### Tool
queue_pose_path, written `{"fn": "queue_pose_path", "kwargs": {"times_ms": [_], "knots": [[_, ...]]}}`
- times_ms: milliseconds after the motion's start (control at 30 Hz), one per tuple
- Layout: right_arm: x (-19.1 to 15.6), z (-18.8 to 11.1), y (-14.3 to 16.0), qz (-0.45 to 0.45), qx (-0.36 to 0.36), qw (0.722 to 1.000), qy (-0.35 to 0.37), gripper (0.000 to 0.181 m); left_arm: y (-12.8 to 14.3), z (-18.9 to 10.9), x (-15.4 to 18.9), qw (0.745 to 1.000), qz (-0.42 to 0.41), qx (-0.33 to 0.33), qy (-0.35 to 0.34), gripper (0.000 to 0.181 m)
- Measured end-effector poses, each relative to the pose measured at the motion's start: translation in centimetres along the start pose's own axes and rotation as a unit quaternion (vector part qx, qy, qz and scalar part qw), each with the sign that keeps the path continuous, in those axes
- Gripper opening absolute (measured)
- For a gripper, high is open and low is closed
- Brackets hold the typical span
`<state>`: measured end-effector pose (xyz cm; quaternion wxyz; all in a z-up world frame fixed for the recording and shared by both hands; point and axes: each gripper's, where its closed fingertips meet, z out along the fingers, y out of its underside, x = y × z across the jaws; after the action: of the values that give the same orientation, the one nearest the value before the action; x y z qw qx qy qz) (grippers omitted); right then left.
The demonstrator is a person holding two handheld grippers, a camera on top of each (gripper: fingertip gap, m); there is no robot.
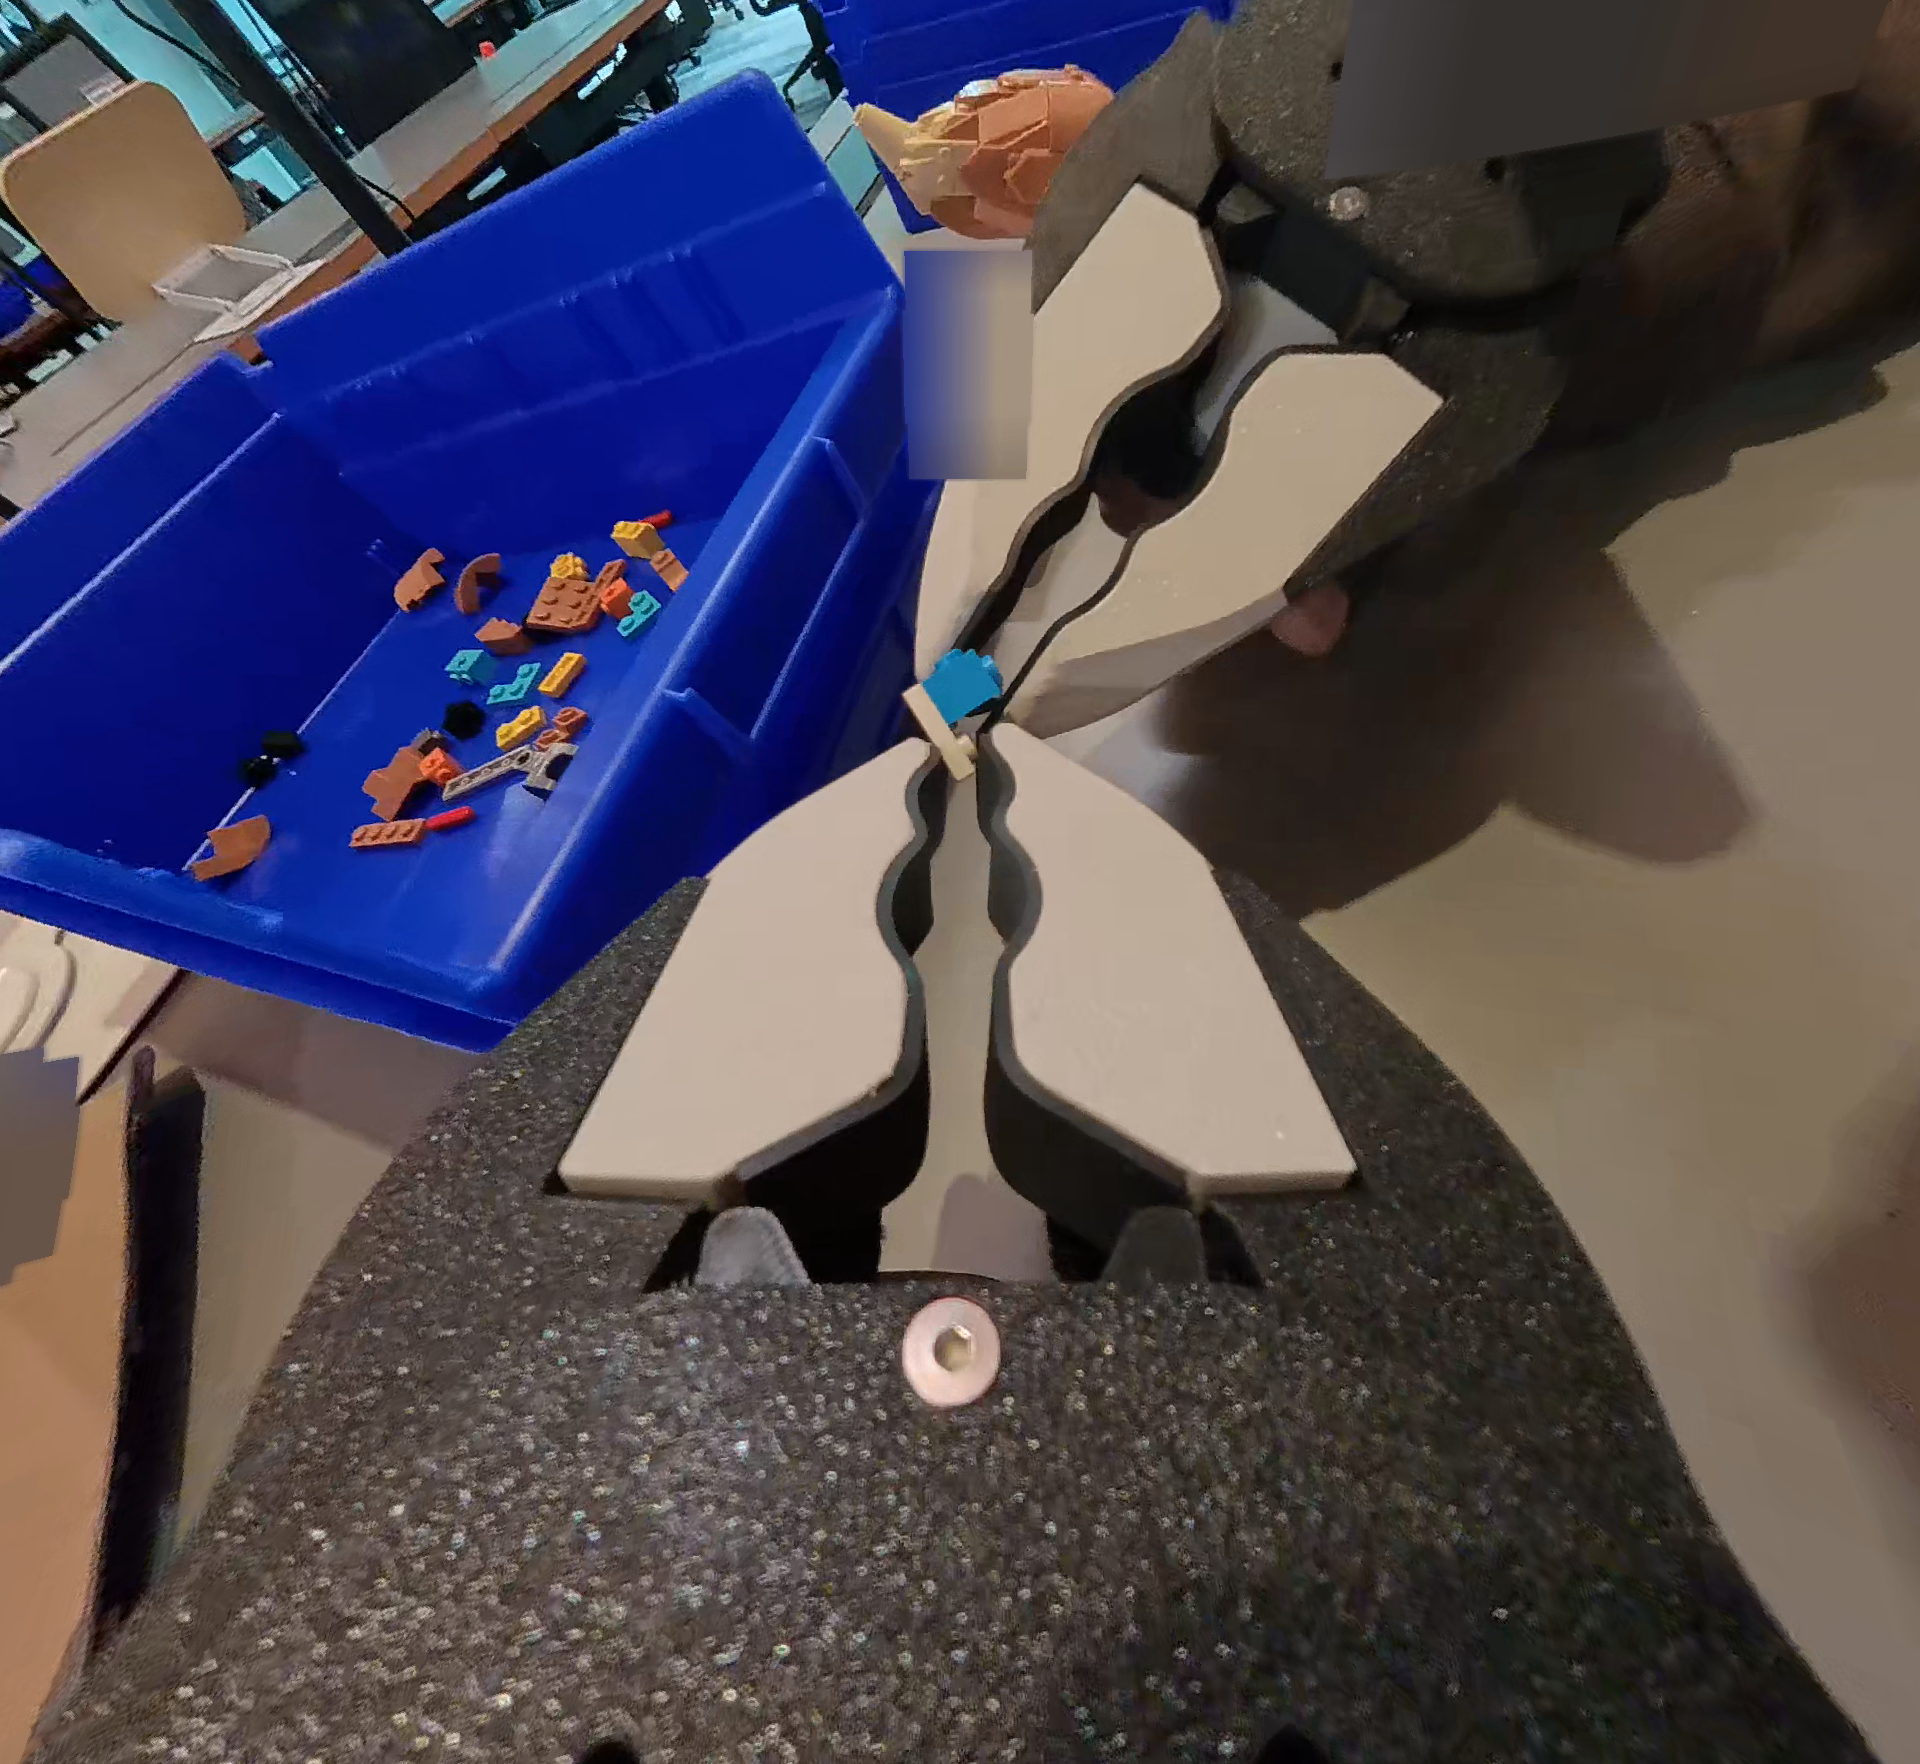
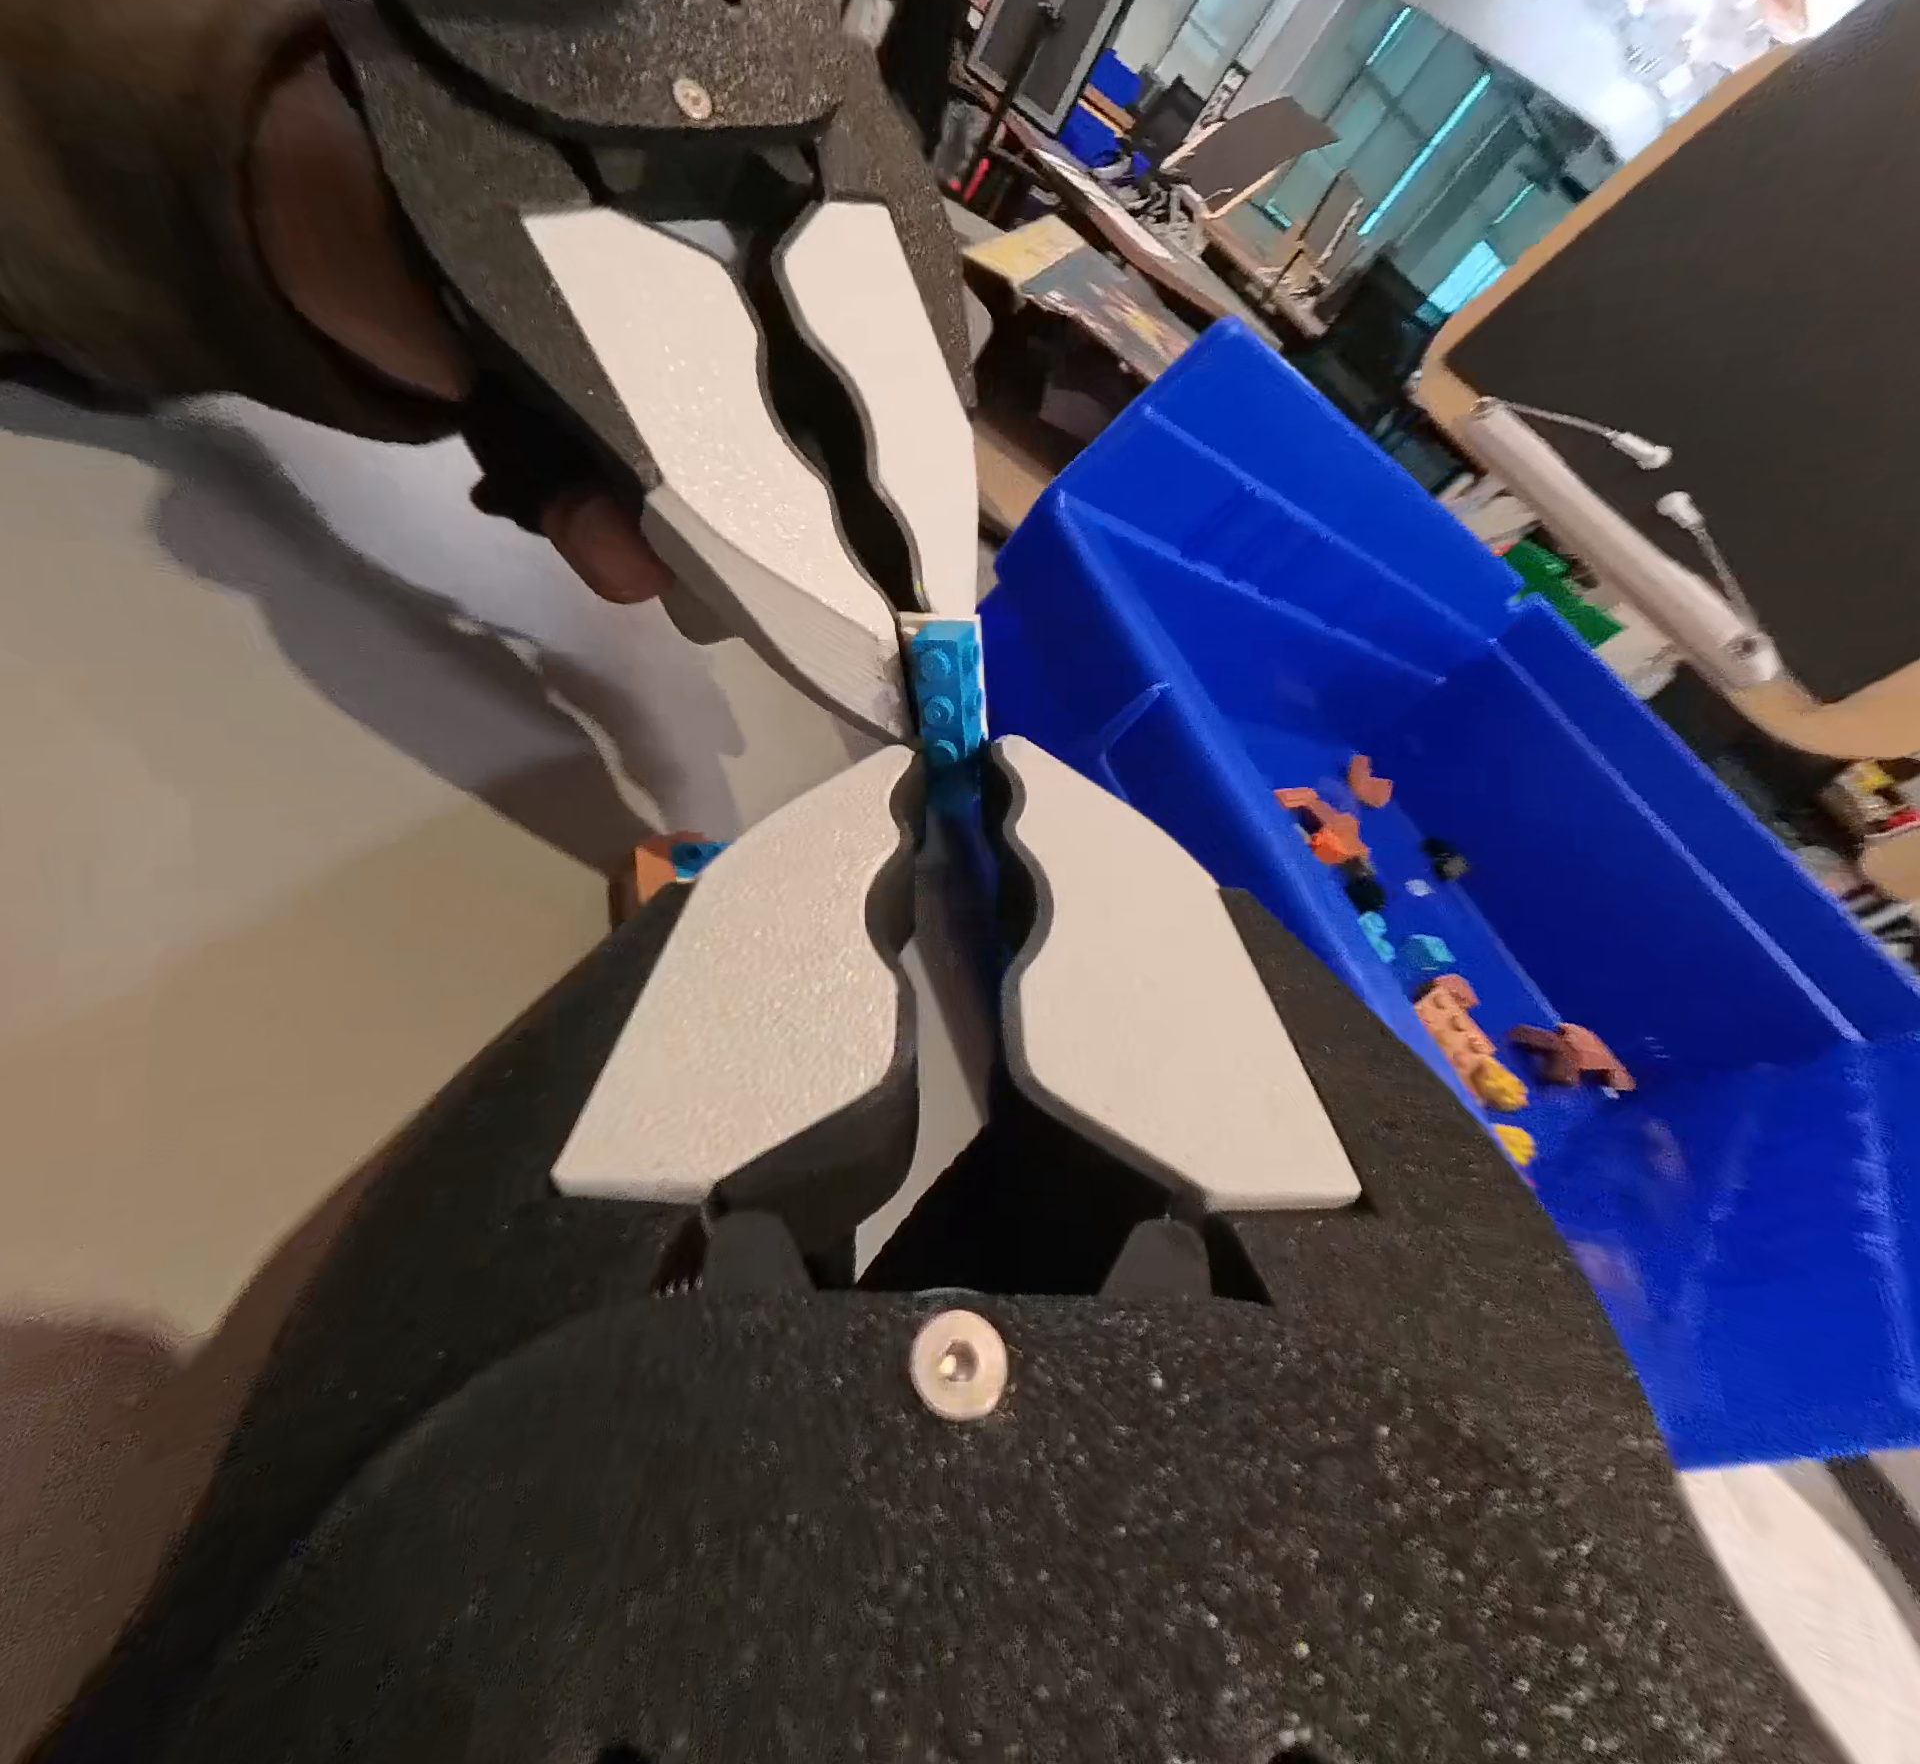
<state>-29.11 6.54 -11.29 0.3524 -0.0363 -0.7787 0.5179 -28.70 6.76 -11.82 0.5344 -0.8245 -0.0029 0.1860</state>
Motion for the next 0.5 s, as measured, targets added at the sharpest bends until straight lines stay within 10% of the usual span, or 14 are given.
{"fn": "queue_pose_path", "kwargs": {"times_ms": [233, 333, 500], "knots": [[-0.2, 0.0, 0.3, -0.009, -0.004, 1.0, -0.021, 0.01, 0.4, 0.1, 0.0, 1.0, 0.016, -0.017, -0.008, 0.005], [-0.8, -0.4, -0.4, -0.081, -0.002, 0.997, -0.017, 0.011, 3.1, -1.2, -4.2, 0.985, 0.065, -0.1, -0.126, 0.004], [0.2, -0.9, -1.4, -0.143, 0.003, 0.989, 0.045, 0.01, 0.8, -3.0, -4.8, 0.992, -0.005, -0.034, -0.124, 0.004]]}}
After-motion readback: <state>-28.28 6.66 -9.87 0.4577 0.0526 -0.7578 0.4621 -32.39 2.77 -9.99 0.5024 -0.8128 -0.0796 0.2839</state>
